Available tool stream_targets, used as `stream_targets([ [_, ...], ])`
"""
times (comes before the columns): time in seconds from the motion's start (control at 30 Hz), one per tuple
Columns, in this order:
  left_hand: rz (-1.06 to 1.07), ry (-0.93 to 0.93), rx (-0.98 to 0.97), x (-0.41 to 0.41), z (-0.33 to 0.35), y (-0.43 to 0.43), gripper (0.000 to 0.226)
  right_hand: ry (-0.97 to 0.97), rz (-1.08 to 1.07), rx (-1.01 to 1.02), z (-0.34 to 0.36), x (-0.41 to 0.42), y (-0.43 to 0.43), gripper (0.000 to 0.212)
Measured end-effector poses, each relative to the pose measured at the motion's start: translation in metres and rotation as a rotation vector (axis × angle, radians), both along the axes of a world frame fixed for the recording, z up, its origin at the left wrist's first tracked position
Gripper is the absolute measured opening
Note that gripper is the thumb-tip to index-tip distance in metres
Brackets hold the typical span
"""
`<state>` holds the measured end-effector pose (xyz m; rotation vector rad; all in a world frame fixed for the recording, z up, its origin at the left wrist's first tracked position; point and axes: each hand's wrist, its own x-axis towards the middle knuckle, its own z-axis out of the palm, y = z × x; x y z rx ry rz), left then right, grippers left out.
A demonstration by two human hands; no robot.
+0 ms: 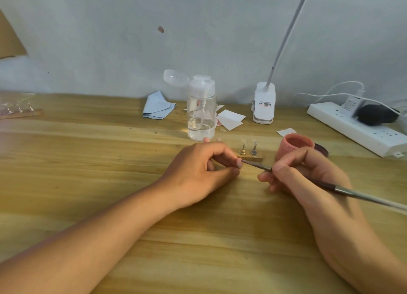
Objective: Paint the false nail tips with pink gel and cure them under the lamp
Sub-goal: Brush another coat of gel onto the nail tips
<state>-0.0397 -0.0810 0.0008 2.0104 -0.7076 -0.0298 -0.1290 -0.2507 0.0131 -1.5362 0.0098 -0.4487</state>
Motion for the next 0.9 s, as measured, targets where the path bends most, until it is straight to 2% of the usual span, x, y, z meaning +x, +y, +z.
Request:
stream_targets([
  [0.27, -0.003, 0.017, -0.014, -0.0009, 0.0004, -0.0005, 0.012, 0.01, 0.004, -0.052, -0.0022, 0.0003, 0.0017, 0.016],
  [0.47, -0.008, 0.011, 0.0, -0.0012, 0.0008, -0.0001, 0.018, 0.002, -0.014, -0.062, -0.0027, 0.0008, 0.0008, 0.015],
  [0.63, -0.016, -0.003, 0.007, -0.001, 0.0008, -0.0003, 0.01, 0.015, -0.009, -0.105, -0.0023, -0.0001, 0.0011, 0.014],
  [0.8, -0.023, -0.013, 0.013, -0.0012, 0.0009, -0.0003, 0.012, 0.0, -0.025, -0.122, -0.0009, 0.0, 0.0027, 0.018],
  [0.9, -0.022, -0.017, 0.011, -0.0014, 0.0012, -0.0009, 0.008, 0.011, -0.043, -0.117, 0.0016, -0.0017, 0.0038, 0.013],
])
